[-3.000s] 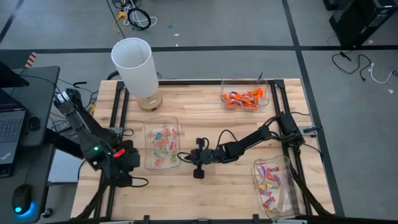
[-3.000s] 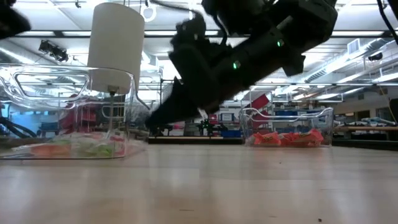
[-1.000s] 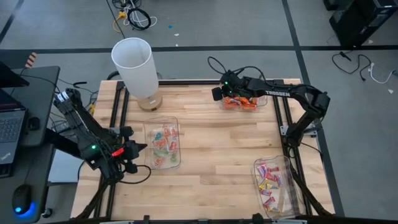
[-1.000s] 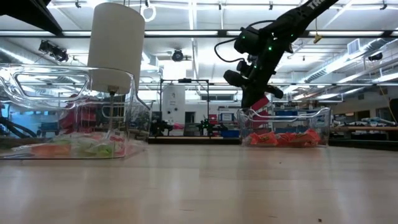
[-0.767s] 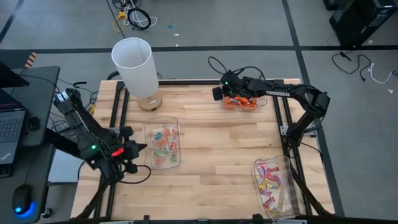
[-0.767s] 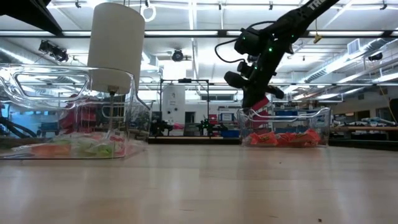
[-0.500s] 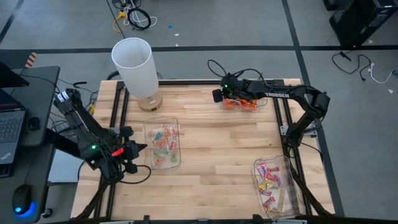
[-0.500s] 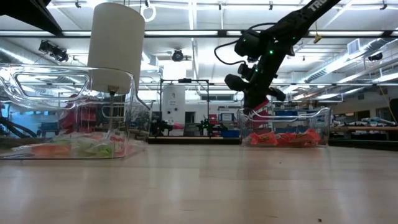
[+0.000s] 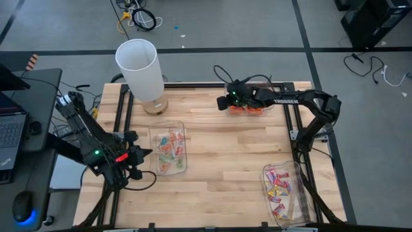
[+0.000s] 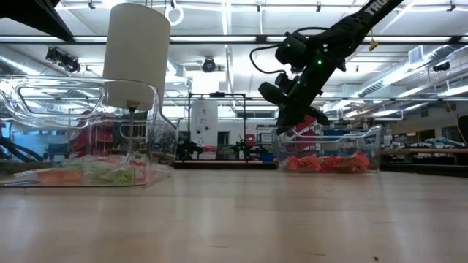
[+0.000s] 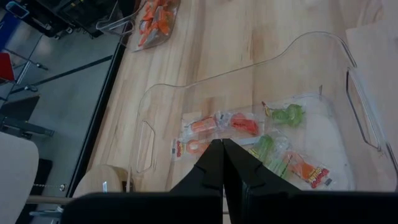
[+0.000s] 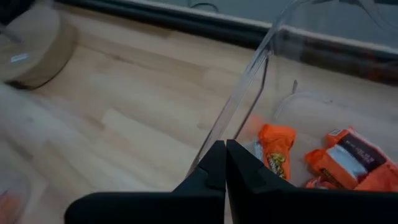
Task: Sort candy
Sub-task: Move the top right transparent bin to the center of the table
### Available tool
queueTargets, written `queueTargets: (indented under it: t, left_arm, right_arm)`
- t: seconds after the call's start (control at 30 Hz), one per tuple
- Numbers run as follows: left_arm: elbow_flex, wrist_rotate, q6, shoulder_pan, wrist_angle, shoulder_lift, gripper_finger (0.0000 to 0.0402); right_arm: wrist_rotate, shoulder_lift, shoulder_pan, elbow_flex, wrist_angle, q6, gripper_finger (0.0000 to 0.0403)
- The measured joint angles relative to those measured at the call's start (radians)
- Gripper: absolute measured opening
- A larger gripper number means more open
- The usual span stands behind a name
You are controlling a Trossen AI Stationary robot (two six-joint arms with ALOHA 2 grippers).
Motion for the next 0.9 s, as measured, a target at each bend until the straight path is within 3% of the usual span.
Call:
queueTargets:
  t: [0.4, 0.9]
  left_arm:
    - [0.0, 0.0, 0.0, 0.0, 0.006, 0.0, 0.0]
    - [0.0, 0.0, 0.0, 0.0, 0.006, 0.0, 0.0]
  right_arm:
    - [-0.019, 0.0, 0.085, 0.0, 0.002, -0.01, 0.0]
    - [-0.161, 0.0, 0.259, 0.0, 0.001, -0.022, 0.0]
